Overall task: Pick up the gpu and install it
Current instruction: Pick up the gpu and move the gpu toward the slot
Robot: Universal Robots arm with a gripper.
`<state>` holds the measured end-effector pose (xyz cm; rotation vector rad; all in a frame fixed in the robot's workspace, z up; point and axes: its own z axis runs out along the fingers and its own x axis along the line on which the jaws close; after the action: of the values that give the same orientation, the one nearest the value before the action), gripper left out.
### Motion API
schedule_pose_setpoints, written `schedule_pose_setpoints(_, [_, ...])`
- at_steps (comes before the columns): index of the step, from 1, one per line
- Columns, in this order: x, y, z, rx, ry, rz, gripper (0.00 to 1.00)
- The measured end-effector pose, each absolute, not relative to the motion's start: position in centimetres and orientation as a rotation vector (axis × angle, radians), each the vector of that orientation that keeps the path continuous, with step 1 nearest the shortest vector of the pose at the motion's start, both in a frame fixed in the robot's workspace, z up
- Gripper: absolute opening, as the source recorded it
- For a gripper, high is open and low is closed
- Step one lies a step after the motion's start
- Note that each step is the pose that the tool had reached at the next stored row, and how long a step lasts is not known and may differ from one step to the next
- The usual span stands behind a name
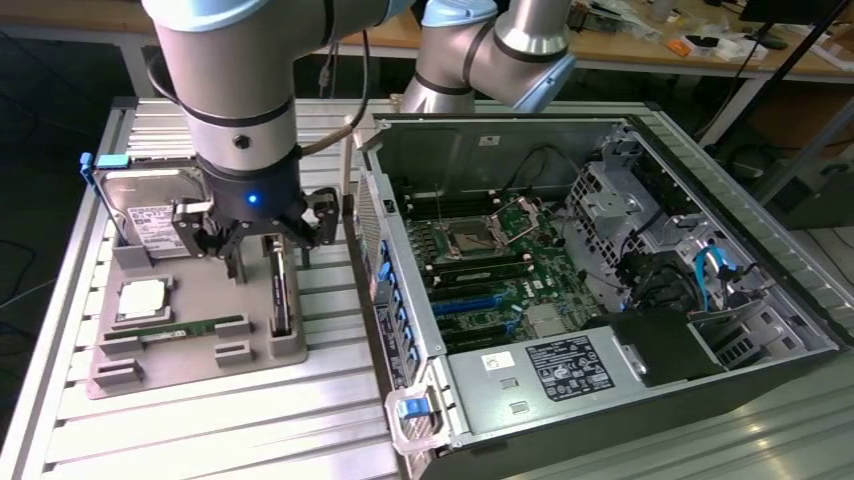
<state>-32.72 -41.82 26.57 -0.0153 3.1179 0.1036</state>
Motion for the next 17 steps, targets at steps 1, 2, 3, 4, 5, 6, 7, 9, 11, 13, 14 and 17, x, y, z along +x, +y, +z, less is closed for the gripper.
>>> schedule_pose_setpoints(1, [-32.7, -41.8, 26.4, -0.015, 3.118, 0.104, 0.78])
schedule_pose_setpoints(2, [-32.7, -41.8, 26.2, -0.015, 3.118, 0.104, 0.78])
schedule_pose_setpoints(3, [-32.7, -41.9, 26.0, -0.015, 3.118, 0.104, 0.78])
schedule_pose_setpoints(4, [-32.7, -41.9, 25.8, -0.015, 3.118, 0.104, 0.78])
schedule_pose_setpoints(5, [-32.7, -41.9, 25.7, -0.015, 3.118, 0.104, 0.78])
schedule_pose_setpoints(6, [-32.7, -41.9, 25.5, -0.015, 3.118, 0.104, 0.78])
schedule_pose_setpoints(7, [-32.7, -41.9, 25.3, -0.015, 3.118, 0.105, 0.78])
schedule_pose_setpoints(9, [-32.6, -41.9, 25.1, -0.015, 3.118, 0.105, 0.78])
schedule_pose_setpoints(11, [-32.6, -41.9, 25.1, -0.015, 3.118, 0.104, 0.78])
schedule_pose_setpoints(13, [-32.6, -41.9, 25.1, -0.015, 3.118, 0.104, 0.78])
schedule_pose_setpoints(14, [-32.6, -41.9, 25.0, -0.015, 3.118, 0.104, 0.78])
schedule_pose_setpoints(17, [-32.6, -41.8, 25.0, -0.016, 3.119, 0.088, 0.78])
